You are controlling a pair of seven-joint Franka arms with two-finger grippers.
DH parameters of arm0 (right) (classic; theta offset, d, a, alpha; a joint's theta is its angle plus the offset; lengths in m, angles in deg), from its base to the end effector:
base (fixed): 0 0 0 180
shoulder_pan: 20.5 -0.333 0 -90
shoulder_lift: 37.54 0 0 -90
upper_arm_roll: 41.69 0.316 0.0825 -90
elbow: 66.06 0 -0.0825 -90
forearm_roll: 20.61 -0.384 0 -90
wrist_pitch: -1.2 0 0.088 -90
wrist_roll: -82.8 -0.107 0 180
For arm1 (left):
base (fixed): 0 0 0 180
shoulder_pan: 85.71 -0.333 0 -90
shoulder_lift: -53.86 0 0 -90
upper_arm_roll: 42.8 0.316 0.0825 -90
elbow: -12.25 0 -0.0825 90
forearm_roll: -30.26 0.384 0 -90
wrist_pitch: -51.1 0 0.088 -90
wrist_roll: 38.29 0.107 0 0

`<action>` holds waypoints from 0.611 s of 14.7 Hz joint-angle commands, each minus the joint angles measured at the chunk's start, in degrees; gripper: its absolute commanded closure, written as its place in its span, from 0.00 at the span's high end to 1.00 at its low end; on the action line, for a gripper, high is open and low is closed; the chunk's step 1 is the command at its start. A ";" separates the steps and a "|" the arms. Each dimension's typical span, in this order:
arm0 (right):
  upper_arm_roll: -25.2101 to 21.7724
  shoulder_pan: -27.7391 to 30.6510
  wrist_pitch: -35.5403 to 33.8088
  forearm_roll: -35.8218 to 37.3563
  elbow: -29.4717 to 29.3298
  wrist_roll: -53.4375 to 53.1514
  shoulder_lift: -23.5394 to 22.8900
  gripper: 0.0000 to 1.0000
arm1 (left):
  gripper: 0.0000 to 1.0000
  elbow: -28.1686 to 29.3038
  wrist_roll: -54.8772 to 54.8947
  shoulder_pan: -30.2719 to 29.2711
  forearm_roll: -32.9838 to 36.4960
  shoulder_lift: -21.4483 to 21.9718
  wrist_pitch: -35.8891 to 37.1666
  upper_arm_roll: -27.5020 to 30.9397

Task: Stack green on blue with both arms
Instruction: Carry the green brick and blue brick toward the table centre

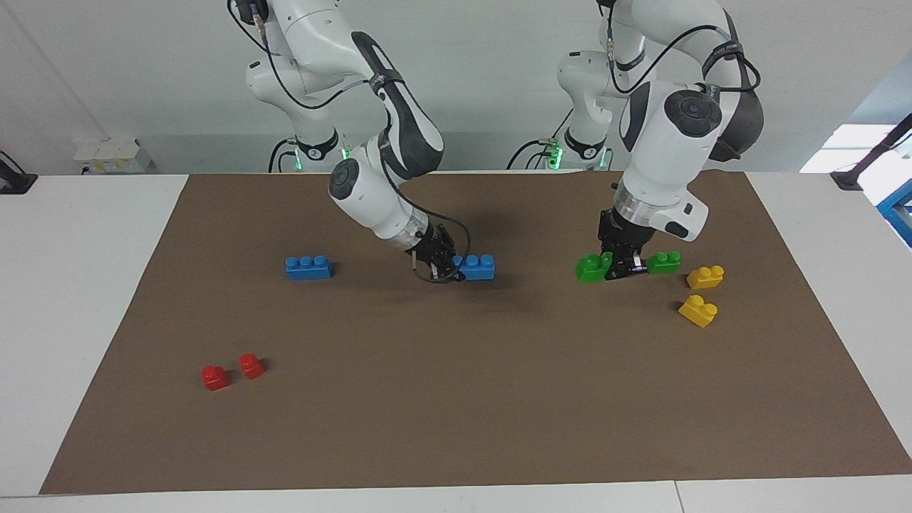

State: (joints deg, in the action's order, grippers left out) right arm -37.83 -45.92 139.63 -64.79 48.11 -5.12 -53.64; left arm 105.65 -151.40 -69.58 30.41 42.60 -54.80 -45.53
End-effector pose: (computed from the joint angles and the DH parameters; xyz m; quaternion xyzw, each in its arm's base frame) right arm 0.5368 0.3032 0.3366 -0.6737 0.6819 0.2035 0.1993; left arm 0.5924 -0.1999 0.5045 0.6802 0.7329 0.0014 0.0114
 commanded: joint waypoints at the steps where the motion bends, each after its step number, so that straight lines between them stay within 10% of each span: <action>1: -0.26 -0.84 2.62 -1.52 2.54 0.72 0.37 0.00 | 0.00 0.63 -3.52 2.76 0.81 0.89 -0.01 0.70; 9: -0.17 -2.17 6.06 -8.03 3.34 8.19 -2.53 0.00 | 0.00 9.42 -13.80 11.46 1.25 3.18 -8.97 0.70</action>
State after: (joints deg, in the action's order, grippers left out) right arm -37.87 -47.47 144.47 -70.47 51.01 0.44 -56.08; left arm 110.42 -162.08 -60.43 30.45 43.18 -60.73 -45.68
